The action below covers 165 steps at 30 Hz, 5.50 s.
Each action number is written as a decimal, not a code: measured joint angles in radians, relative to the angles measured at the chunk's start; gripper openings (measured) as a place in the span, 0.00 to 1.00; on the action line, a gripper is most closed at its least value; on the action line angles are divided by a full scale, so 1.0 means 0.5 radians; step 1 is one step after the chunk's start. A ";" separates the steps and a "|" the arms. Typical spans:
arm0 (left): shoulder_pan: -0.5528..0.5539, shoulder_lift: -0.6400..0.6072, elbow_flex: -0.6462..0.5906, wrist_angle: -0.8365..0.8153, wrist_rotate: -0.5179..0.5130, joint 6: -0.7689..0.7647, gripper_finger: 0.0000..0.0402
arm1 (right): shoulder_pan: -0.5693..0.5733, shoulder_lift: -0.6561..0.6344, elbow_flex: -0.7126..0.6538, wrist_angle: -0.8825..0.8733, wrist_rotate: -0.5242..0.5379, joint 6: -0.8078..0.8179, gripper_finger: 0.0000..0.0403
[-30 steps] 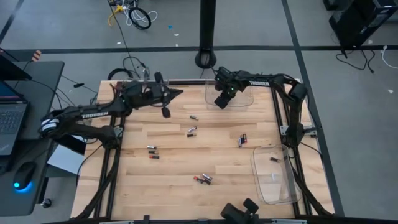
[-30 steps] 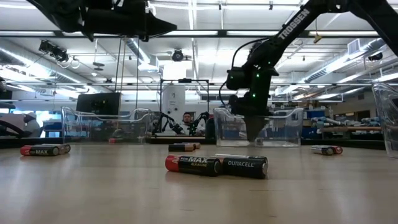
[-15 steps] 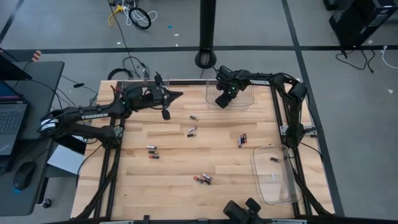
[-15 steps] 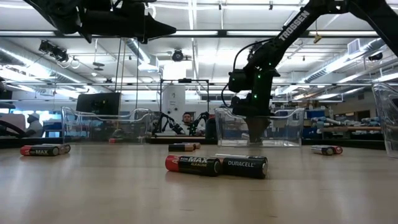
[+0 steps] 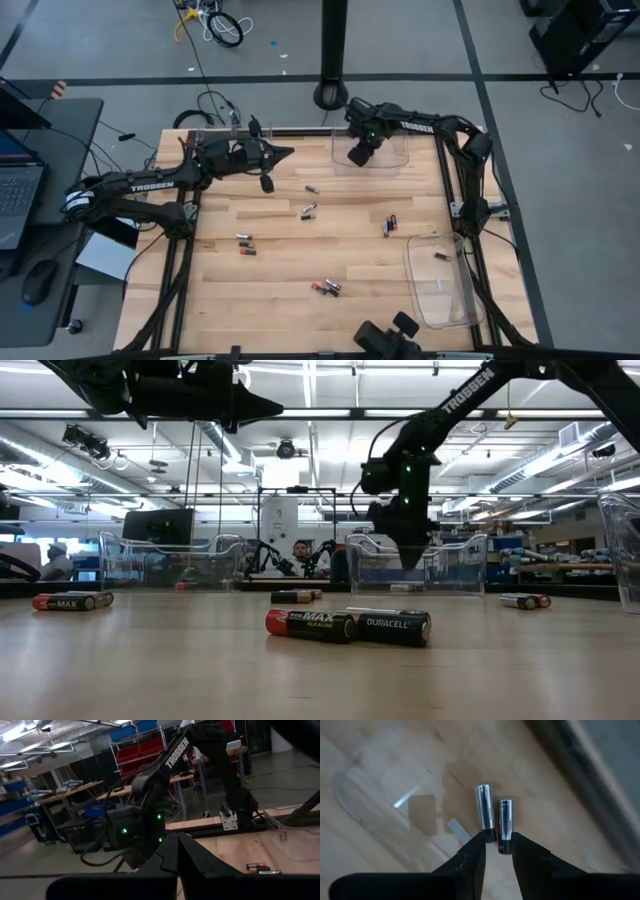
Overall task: Sort batteries
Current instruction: Put the brown battery into the bottom right transparent bin
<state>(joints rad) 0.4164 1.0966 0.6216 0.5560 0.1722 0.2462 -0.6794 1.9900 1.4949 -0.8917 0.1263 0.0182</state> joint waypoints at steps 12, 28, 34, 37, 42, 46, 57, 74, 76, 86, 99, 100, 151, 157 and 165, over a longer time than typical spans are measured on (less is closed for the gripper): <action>0.032 0.004 0.001 -0.357 -0.033 0.173 0.02 | 0.095 -0.244 0.024 -0.006 -0.089 -0.484 0.03; 0.055 0.007 -0.395 0.404 0.430 0.218 0.02 | 0.676 -1.243 -1.060 1.127 -0.026 0.036 0.02; 0.040 0.012 -0.496 0.388 0.422 0.019 0.02 | 0.882 -1.438 -1.411 1.429 -0.030 0.019 0.04; -0.016 0.024 -0.591 0.490 0.341 0.015 0.02 | 0.951 -1.472 -1.492 1.433 -0.030 -0.021 0.04; -0.140 0.045 -0.667 0.659 0.207 0.003 0.02 | 1.076 -1.442 -1.532 1.442 -0.036 0.098 0.04; -0.240 0.043 -0.666 0.634 0.164 -0.003 0.02 | 1.214 -1.346 -1.534 1.554 -0.034 0.226 0.07; -0.440 0.044 -0.666 0.530 0.063 0.015 0.02 | 1.390 -1.066 -1.534 1.913 -0.034 0.279 0.21; -0.458 0.044 -0.665 0.512 0.039 0.017 0.02 | 1.253 -0.550 -1.366 2.462 0.078 0.421 0.28; -0.458 0.044 -0.665 0.513 0.038 0.017 0.02 | 1.221 -0.481 -1.275 2.452 0.083 0.418 0.28; -0.458 0.044 -0.665 0.488 0.038 0.021 0.02 | 1.048 -0.178 -0.741 1.885 0.096 0.266 0.35; -0.458 0.044 -0.665 0.458 0.038 0.036 0.02 | 0.894 0.082 -0.567 1.662 0.095 0.201 0.42; -0.458 0.044 -0.665 0.458 0.038 0.047 0.02 | 0.888 0.090 -0.567 1.657 0.095 0.200 0.42; -0.458 0.045 -0.664 0.446 0.038 0.074 0.02 | 0.889 0.083 -0.574 1.540 -0.318 -0.187 0.17; -0.458 0.045 -0.664 0.446 0.037 0.073 0.02 | 0.891 -0.063 -0.575 1.443 -0.320 -0.201 0.15; -0.457 0.045 -0.664 0.446 0.038 0.073 0.02 | 0.948 -0.401 -0.573 1.161 -0.308 -0.183 0.15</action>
<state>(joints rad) 0.1877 1.1191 0.2897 0.7792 0.1911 0.2829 -0.2053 1.7892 1.2083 -0.3114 -0.0276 -0.0733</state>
